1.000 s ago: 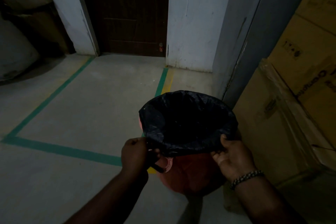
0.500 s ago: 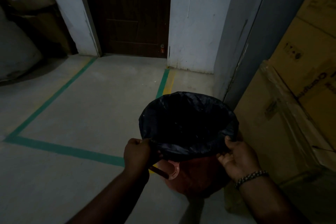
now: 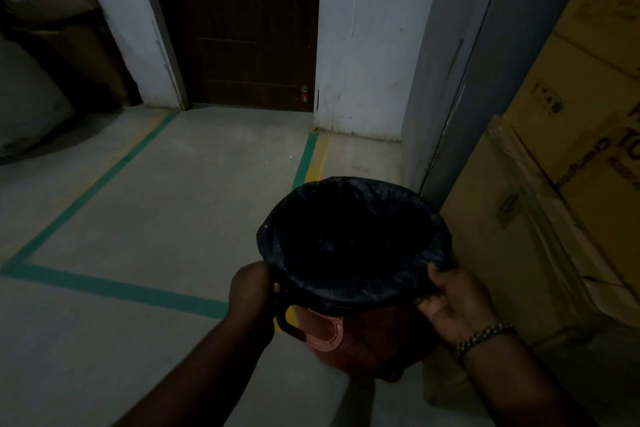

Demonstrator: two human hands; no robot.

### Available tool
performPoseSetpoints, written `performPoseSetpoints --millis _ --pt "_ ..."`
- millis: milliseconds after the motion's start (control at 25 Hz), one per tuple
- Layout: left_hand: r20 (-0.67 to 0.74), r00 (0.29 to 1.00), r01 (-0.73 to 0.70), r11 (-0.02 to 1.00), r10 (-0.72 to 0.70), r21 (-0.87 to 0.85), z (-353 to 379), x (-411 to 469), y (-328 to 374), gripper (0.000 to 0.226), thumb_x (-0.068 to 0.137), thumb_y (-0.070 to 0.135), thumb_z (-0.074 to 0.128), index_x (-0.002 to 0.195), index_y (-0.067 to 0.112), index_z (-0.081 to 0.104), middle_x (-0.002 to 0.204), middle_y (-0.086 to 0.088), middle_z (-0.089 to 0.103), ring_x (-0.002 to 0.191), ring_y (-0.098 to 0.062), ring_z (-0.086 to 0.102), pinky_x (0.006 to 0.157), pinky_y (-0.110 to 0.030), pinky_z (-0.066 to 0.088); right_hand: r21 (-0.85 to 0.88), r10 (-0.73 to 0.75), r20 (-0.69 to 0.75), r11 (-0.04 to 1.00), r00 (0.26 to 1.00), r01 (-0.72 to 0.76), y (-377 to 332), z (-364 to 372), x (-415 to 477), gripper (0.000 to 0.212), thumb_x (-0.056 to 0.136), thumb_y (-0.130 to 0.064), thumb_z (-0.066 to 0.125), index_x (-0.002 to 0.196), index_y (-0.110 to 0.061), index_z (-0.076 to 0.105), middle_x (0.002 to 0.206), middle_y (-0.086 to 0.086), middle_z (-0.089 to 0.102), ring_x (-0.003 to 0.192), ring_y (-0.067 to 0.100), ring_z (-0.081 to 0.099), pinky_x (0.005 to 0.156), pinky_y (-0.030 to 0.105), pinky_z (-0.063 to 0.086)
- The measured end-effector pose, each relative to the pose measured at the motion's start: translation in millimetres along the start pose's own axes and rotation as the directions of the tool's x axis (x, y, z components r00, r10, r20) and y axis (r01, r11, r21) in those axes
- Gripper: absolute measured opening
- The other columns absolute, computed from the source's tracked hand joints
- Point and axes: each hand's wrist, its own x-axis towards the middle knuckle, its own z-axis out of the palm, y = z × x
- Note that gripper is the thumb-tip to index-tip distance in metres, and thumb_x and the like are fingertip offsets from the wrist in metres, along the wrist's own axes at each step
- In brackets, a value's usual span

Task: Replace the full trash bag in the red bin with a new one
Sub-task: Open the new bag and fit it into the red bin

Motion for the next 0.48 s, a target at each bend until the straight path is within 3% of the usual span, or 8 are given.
performPoseSetpoints --millis 40,160,280,360,440,480 --pt "0.005 1.0 -0.011 1.0 0.011 0.016 -1 0 3 0.013 0.086 0.009 0.061 0.093 -0.001 0.066 0.092 -0.025 0.068 0.084 -0.031 0.07 0.068 -0.04 0.06 0.002 -0.005 0.018 1.0 1.0 0.005 0 -1 -1 0.01 0.101 -0.009 0.054 0.101 -0.011 0.064 0.111 0.013 0.066 0.101 0.034 0.062 0.092 0.051 0.05" --pt "0.068 0.998 -0.01 0.986 -0.001 0.166 -4 2 10 0.035 0.086 0.047 0.066 0.089 0.012 0.063 0.085 -0.006 0.065 0.074 -0.019 0.062 0.071 -0.029 0.052 0.017 -0.025 0.039 1.0 0.999 0.024 1 -4 1 0.016 0.102 -0.008 0.051 0.102 -0.012 0.067 0.11 0.014 0.068 0.104 0.037 0.063 0.089 0.054 0.05" --pt "0.009 0.999 0.046 0.968 -0.049 0.247 -5 7 6 0.029 0.096 0.037 0.062 0.074 0.02 0.053 0.08 -0.001 0.056 0.065 -0.01 0.052 0.061 -0.024 0.045 0.027 -0.028 0.043 0.999 0.999 0.027 2 -5 4 0.017 0.099 -0.009 0.053 0.107 -0.009 0.068 0.113 0.017 0.069 0.108 0.039 0.063 0.081 0.051 0.053" --pt "0.049 0.997 0.048 0.983 -0.057 0.175 -3 5 4 0.026 0.1 0.032 0.055 0.079 0.019 0.055 0.086 -0.004 0.059 0.071 -0.012 0.057 0.058 -0.021 0.05 0.024 -0.032 0.027 0.999 0.999 0.031 3 -7 7 0.018 0.094 -0.007 0.056 0.106 -0.009 0.07 0.11 0.017 0.072 0.105 0.04 0.066 0.08 0.048 0.055" --pt "0.069 0.998 -0.023 0.986 0.012 0.165 0 1 4 0.032 0.096 0.045 0.052 0.093 0.015 0.061 0.095 -0.007 0.065 0.088 -0.024 0.066 0.068 -0.026 0.056 -0.028 -0.029 0.001 0.999 1.0 0.029 7 -9 10 0.025 0.086 -0.003 0.058 0.106 -0.008 0.072 0.109 0.018 0.074 0.103 0.04 0.067 0.087 0.049 0.056" --pt "0.094 0.994 -0.085 0.954 0.06 0.289 -1 4 3 0.046 0.09 0.055 0.051 0.103 0.012 0.062 0.101 -0.009 0.067 0.095 -0.03 0.067 0.075 -0.03 0.057 -0.063 -0.019 -0.029 0.998 0.999 0.017 9 -10 13 0.029 0.082 0.0 0.057 0.105 -0.007 0.073 0.11 0.019 0.073 0.104 0.042 0.066 0.09 0.051 0.055"
